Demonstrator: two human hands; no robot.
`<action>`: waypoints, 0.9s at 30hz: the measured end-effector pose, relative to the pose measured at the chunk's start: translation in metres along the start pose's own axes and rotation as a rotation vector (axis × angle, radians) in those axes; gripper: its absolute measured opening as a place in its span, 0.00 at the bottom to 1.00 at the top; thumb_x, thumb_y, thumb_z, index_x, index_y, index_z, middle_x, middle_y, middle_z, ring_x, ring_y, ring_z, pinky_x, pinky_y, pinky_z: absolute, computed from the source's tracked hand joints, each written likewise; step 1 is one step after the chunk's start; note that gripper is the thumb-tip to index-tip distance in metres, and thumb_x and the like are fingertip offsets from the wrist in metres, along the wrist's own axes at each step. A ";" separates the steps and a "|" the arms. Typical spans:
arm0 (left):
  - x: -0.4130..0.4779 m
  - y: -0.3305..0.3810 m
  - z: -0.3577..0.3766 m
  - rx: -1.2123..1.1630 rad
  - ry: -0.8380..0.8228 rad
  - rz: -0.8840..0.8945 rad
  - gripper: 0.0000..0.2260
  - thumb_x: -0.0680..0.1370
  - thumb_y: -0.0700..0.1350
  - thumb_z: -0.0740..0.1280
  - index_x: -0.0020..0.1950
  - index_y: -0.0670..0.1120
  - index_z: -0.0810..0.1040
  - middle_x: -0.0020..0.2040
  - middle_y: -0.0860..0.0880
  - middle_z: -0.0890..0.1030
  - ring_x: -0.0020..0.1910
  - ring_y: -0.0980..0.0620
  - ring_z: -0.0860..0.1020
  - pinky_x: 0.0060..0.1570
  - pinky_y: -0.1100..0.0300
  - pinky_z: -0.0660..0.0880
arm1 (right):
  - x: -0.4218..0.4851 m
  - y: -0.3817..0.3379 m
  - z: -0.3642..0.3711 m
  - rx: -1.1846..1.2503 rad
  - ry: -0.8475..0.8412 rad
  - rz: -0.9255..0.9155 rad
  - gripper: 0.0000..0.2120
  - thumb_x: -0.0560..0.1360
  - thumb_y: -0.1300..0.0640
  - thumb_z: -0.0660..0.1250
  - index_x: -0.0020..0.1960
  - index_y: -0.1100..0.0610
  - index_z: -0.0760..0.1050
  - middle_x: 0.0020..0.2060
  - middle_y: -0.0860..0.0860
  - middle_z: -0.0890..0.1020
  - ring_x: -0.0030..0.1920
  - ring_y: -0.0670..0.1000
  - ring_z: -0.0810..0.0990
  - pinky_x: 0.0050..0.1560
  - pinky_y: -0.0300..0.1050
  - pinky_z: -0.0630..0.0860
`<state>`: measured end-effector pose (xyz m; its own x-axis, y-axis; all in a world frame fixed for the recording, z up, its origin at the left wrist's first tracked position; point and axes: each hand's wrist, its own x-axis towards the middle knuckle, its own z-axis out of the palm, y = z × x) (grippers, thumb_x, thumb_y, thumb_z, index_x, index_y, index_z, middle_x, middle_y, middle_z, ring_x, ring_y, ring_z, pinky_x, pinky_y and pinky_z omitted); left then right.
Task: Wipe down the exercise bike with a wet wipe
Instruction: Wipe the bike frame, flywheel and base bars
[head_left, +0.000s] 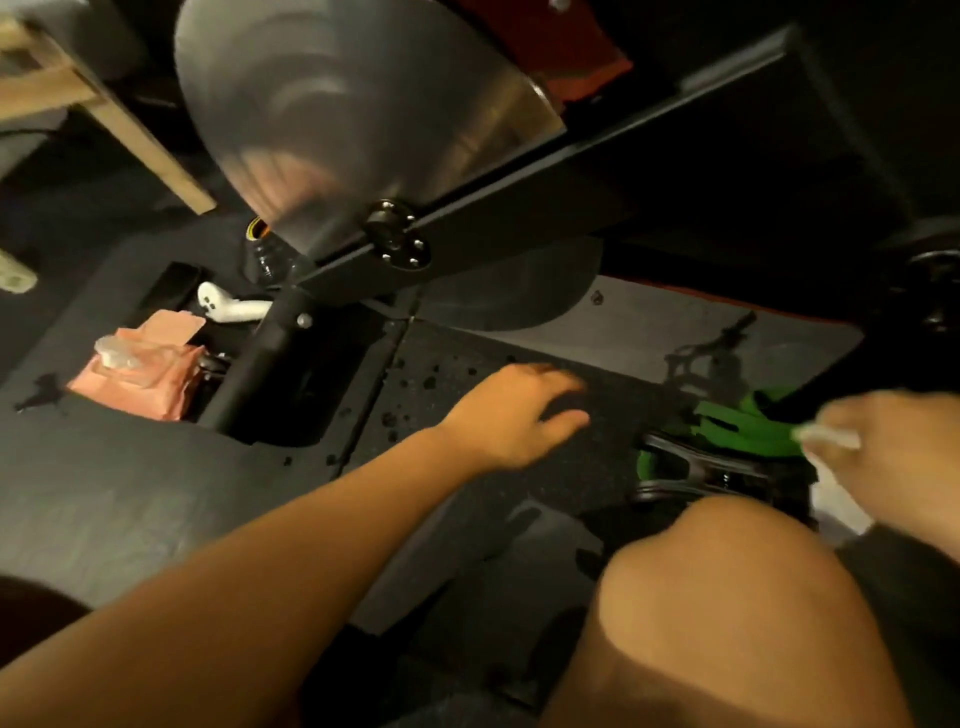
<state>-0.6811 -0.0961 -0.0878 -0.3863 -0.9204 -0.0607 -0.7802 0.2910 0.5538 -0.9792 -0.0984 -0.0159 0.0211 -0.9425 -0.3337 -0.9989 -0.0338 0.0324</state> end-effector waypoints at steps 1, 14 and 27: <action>-0.005 -0.004 -0.007 -0.068 0.033 -0.063 0.18 0.80 0.52 0.66 0.66 0.44 0.77 0.58 0.44 0.81 0.53 0.47 0.80 0.55 0.52 0.76 | 0.008 -0.021 -0.009 0.078 0.096 -0.033 0.11 0.74 0.43 0.63 0.35 0.45 0.73 0.30 0.50 0.78 0.32 0.54 0.77 0.35 0.48 0.77; -0.016 -0.018 -0.027 -1.428 0.631 -0.677 0.05 0.81 0.41 0.65 0.50 0.43 0.81 0.48 0.44 0.83 0.47 0.45 0.83 0.50 0.51 0.82 | 0.053 -0.196 -0.007 1.407 -0.414 -0.172 0.16 0.77 0.63 0.65 0.62 0.49 0.75 0.59 0.51 0.80 0.57 0.52 0.82 0.53 0.52 0.81; -0.025 -0.056 -0.011 -1.727 0.652 -0.816 0.04 0.82 0.41 0.65 0.49 0.42 0.78 0.53 0.40 0.84 0.47 0.47 0.83 0.46 0.55 0.81 | 0.059 -0.205 0.021 1.210 0.292 0.266 0.07 0.76 0.60 0.69 0.46 0.47 0.79 0.44 0.47 0.81 0.47 0.48 0.81 0.44 0.44 0.79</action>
<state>-0.6220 -0.0924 -0.1083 0.2548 -0.7349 -0.6285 0.7048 -0.3039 0.6411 -0.7737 -0.1405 -0.0624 -0.3303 -0.9166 -0.2252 -0.3709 0.3454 -0.8621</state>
